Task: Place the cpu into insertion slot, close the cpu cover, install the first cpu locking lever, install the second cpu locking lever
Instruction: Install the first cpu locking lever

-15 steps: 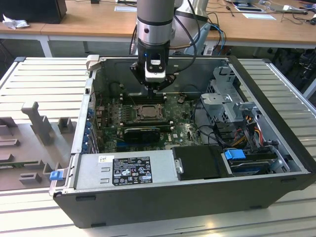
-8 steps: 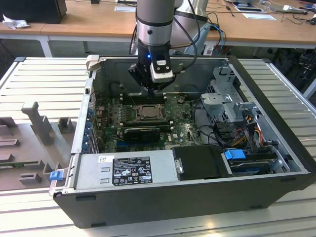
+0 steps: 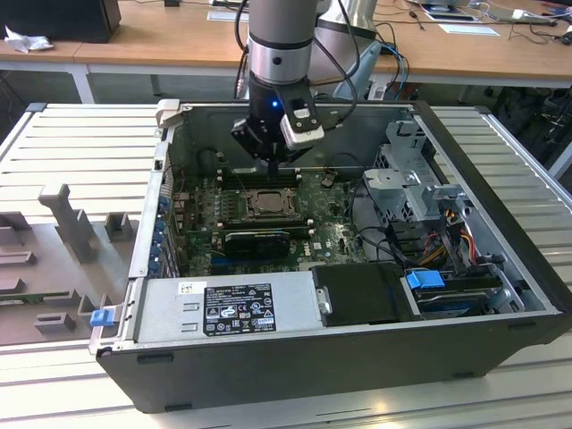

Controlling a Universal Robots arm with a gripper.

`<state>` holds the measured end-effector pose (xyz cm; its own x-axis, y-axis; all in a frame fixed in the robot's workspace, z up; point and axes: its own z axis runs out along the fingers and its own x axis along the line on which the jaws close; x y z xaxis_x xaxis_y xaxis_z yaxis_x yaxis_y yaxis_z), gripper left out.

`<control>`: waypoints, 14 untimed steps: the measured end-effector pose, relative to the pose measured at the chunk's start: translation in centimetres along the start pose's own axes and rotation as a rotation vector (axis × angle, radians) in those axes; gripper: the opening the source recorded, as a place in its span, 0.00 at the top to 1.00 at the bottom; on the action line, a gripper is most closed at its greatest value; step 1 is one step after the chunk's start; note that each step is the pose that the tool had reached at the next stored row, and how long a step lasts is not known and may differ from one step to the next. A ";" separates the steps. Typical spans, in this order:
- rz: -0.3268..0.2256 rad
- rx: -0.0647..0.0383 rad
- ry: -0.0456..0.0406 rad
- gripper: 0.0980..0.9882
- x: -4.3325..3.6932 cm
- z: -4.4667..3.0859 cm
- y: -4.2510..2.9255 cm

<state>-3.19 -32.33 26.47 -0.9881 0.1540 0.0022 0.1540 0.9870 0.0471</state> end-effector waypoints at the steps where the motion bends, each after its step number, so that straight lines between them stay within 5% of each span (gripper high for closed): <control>1: -0.047 0.000 0.0022 0.99 0.00 0.04 0.00; 7: -0.135 0.000 0.0049 0.99 0.39 0.12 -0.07; 14: -0.135 -0.001 0.0025 0.99 5.19 0.17 -0.82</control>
<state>-8.44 -32.33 26.27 -0.9998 0.0200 -0.0017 0.0199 0.9986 0.0485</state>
